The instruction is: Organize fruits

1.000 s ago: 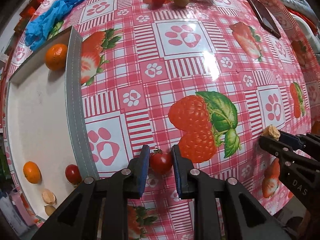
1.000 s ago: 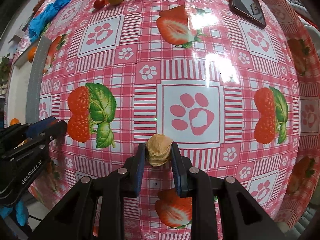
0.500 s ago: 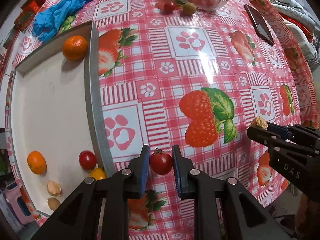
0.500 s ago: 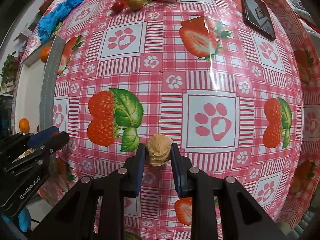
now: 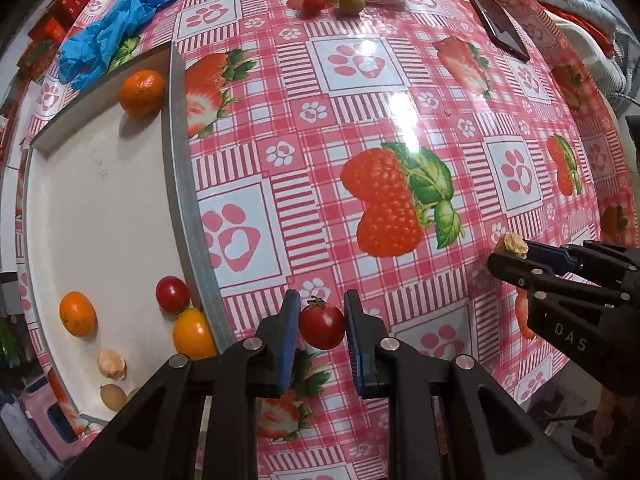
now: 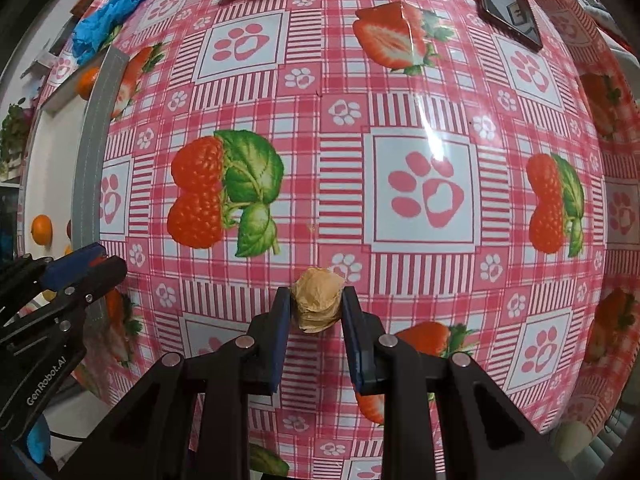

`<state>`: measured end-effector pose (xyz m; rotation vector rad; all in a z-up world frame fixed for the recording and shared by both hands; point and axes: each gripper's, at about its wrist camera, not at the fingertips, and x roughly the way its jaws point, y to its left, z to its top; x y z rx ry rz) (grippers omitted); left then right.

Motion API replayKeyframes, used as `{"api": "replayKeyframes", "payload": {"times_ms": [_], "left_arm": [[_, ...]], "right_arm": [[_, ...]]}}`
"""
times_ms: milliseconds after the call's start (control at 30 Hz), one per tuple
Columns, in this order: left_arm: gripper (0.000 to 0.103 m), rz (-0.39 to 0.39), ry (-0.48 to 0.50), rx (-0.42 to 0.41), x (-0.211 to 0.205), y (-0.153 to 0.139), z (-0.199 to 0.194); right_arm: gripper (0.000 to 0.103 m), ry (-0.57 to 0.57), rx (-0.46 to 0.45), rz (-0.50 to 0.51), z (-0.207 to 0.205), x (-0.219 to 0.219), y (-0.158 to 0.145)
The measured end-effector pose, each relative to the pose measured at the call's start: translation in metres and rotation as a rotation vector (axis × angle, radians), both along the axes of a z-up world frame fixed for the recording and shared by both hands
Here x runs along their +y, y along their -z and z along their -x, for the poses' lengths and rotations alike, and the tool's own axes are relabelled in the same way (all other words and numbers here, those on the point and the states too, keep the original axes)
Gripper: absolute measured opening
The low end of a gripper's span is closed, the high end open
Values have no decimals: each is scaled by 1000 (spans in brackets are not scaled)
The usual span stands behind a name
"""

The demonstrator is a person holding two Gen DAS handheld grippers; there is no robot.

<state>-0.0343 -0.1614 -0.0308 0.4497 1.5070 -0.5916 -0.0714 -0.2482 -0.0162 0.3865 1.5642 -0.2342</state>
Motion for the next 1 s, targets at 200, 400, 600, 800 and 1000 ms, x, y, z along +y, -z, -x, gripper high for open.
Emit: {"api": "replayKeyframes", "payload": {"times_ms": [200,400,600,800,1000], "left_arm": [[24,-5,2,1,14,-6,1],[24,-7,16,5,27,-12,-2],[24,-11,26,16,16,-6,1],[24,-18,38,23,9,0,4],[24,-23,49,37,6,8,11]], "right_arm": [[28,15,5,-4,18,4,0],[28,28,9,-8,19,-5,2],[28,39,25,-10,10,-17,18],[28,51,34,-8,21,-26,32],[28,62,44,-10,26,-36,36]]}}
